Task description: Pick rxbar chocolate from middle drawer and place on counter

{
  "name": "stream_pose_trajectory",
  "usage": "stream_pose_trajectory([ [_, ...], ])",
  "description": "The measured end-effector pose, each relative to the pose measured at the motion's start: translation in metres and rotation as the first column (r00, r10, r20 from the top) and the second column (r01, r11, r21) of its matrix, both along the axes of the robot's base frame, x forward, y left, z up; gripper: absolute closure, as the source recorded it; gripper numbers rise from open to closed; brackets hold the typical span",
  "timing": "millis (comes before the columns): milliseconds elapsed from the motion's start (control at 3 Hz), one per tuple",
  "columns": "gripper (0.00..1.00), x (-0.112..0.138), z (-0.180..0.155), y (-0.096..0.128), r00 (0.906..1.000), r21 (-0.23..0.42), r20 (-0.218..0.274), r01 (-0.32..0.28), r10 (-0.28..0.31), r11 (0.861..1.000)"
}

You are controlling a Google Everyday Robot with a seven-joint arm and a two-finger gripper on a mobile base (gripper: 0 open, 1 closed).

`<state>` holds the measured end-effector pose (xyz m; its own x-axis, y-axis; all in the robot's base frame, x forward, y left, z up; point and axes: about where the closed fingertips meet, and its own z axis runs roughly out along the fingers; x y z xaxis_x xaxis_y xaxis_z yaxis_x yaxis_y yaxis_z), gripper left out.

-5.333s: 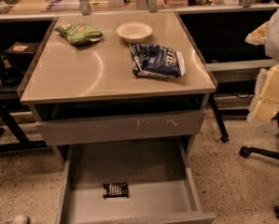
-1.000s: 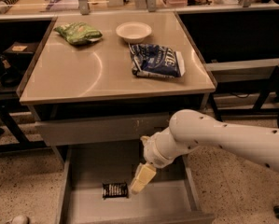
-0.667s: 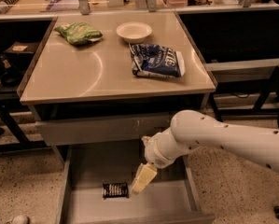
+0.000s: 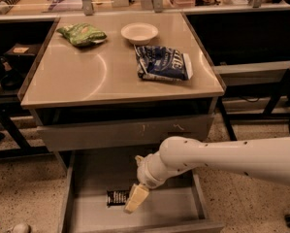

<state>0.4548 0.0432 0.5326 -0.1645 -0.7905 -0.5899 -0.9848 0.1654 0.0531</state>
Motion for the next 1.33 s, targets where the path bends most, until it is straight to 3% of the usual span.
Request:
stream_pose_trajectory([
  [333, 0.00, 0.000, 0.000, 0.000, 1.0000, 0.000, 0.000, 0.000, 0.000, 1.000],
  [667, 0.00, -0.005, -0.021, 0.012, 0.9999, -0.001, -0.015, 0.004, -0.005, 1.000],
  [1000, 0.00, 0.009, -0.075, 0.036, 0.9993, 0.025, -0.023, 0.030, -0.030, 0.999],
  [1333, 0.00, 0.009, -0.076, 0.036, 0.9993, 0.025, -0.023, 0.030, -0.030, 0.999],
])
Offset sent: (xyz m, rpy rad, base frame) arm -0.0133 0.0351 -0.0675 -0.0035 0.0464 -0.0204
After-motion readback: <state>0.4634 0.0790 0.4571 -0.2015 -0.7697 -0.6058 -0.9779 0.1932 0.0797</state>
